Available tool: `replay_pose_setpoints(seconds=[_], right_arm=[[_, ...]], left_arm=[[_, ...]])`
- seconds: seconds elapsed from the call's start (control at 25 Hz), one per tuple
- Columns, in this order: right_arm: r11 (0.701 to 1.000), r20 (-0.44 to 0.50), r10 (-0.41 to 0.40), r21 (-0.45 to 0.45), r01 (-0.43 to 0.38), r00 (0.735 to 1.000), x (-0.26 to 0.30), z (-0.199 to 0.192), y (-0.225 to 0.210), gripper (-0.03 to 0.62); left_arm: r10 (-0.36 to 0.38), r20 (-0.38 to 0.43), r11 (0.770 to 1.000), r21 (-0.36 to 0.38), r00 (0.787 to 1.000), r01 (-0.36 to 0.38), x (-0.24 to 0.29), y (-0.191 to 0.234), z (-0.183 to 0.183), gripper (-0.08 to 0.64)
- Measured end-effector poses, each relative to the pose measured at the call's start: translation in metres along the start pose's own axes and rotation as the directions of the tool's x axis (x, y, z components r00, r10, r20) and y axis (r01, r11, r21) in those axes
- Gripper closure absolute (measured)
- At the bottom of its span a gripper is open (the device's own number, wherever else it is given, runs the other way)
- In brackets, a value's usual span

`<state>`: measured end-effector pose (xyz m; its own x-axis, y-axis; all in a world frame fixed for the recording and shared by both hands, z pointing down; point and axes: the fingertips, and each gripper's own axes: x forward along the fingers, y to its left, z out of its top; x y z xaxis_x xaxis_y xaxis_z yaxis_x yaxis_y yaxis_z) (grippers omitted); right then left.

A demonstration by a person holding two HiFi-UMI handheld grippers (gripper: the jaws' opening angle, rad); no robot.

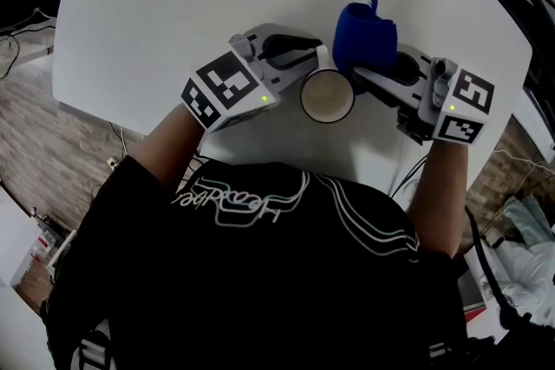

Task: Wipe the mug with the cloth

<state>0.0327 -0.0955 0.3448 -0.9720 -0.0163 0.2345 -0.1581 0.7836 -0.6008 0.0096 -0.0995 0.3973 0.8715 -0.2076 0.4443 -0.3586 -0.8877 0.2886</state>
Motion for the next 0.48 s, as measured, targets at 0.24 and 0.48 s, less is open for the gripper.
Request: replay_pose_setpoints(seconds=[0.24, 0.48], right_arm=[[0.999, -0.029, -0.014, 0.042, 0.015, 0.999, 0.009, -0.010, -0.010, 0.541], [0.995, -0.083, -0.075, 0.057, 0.080, 0.994, 0.015, -0.021, -0.019, 0.541]], left_arm=[[0.005, -0.001, 1.000, 0.007, 1.000, -0.005, 0.000, 0.000, 0.000, 0.505], [0.014, -0.002, 1.000, 0.009, 1.000, -0.014, -0.001, 0.000, 0.001, 0.505]])
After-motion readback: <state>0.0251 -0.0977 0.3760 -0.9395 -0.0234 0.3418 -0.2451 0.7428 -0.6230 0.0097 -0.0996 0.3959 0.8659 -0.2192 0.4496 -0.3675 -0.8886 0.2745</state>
